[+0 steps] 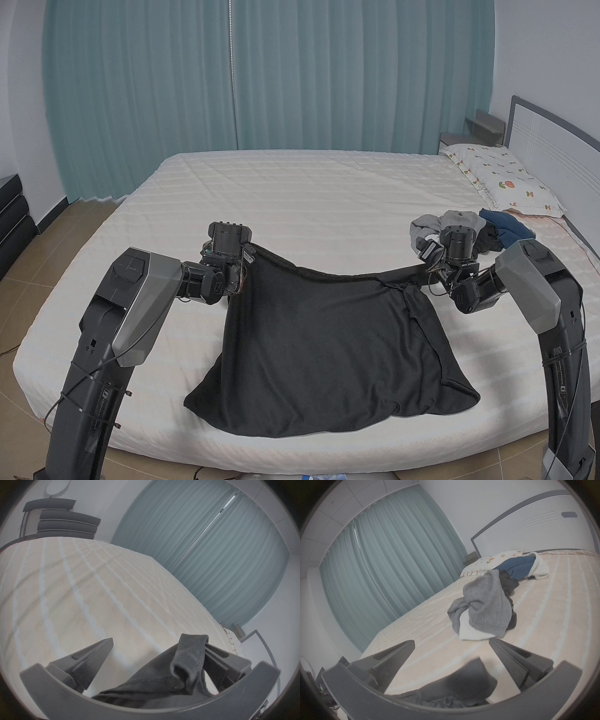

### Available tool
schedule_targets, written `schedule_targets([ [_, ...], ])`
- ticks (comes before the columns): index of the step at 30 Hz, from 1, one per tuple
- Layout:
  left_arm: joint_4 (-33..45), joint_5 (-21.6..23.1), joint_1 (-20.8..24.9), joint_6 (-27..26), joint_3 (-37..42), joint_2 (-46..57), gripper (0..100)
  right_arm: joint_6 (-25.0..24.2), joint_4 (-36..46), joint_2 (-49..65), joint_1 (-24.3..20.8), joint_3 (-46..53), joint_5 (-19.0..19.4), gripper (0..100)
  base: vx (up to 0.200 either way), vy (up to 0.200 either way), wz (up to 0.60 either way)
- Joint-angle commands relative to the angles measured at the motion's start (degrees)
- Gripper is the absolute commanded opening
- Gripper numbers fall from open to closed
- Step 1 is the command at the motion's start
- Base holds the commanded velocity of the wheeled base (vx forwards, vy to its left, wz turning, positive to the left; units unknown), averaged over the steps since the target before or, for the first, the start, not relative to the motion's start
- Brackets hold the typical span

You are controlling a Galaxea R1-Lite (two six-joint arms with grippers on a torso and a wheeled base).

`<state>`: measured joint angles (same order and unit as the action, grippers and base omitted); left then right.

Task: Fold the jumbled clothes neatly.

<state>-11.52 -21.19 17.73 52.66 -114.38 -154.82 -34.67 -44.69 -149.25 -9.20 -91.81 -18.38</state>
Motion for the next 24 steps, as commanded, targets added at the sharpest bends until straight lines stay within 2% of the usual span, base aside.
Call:
schedule_targets([
  [1,-0.17,-0.17,-1.47,0.16,-0.21,0.13,100,-0.05,-0.31,1.24,1.65,-0.04,0.10,100,0.000,0.000,0.00],
  [4,2.64,0.01,-2.17,-0.90,-0.21,-0.48,100,0.30,0.22,2.38,2.52,2.86,0.72,100,0.000,0.000,0.00],
  [9,16.18,1.15,-1.55,-1.95,-0.21,0.40,100,0.48,0.22,6.60,2.26,12.00,7.48,100,0.000,0.000,0.00],
  [12,18.20,2.73,-1.47,-1.60,-0.21,1.10,100,0.74,0.75,7.66,2.00,14.02,8.63,100,0.000,0.000,0.00],
  [20,20.92,12.31,-2.26,1.92,5.49,9.80,100,4.08,3.29,10.82,-0.29,20.79,11.18,100,0.000,0.000,0.00],
  [22,20.92,17.50,-3.14,3.94,8.48,13.49,100,4.88,5.67,10.47,-1.08,20.97,11.44,100,0.000,0.000,0.00],
  [24,20.92,19.69,-3.93,5.34,10.41,15.60,100,4.96,7.69,10.29,-1.78,20.53,11.44,100,0.000,0.000,0.00],
])
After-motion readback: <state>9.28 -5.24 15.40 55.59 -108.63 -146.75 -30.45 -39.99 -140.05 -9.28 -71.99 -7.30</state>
